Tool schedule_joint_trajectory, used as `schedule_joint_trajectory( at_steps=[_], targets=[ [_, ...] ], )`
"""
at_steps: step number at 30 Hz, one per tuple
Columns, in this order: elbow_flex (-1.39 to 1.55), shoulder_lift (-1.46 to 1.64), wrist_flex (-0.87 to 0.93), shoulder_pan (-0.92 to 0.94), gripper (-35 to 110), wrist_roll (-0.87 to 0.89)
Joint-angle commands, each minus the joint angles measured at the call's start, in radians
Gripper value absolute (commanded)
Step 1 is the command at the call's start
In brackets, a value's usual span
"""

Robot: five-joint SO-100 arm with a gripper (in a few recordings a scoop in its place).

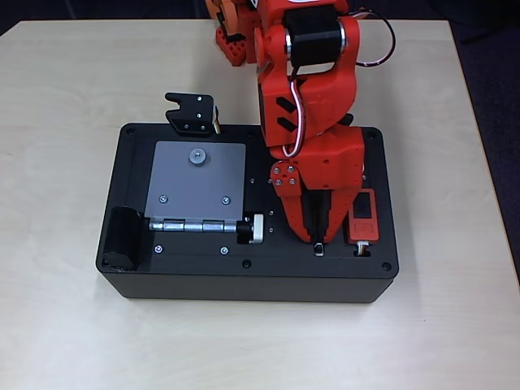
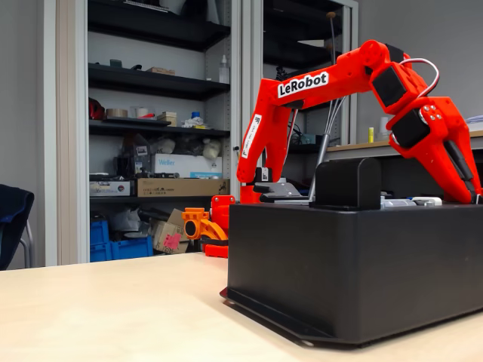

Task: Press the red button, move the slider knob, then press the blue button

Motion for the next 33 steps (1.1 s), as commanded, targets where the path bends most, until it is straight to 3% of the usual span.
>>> schedule_joint_trajectory(
  at_steps=[1,33],
  targets=[
    [-0.025,0.028,-0.009,0.021,0,0.017],
    [0.058,0.262,0.091,-0.071,0,0.078]
  ],
)
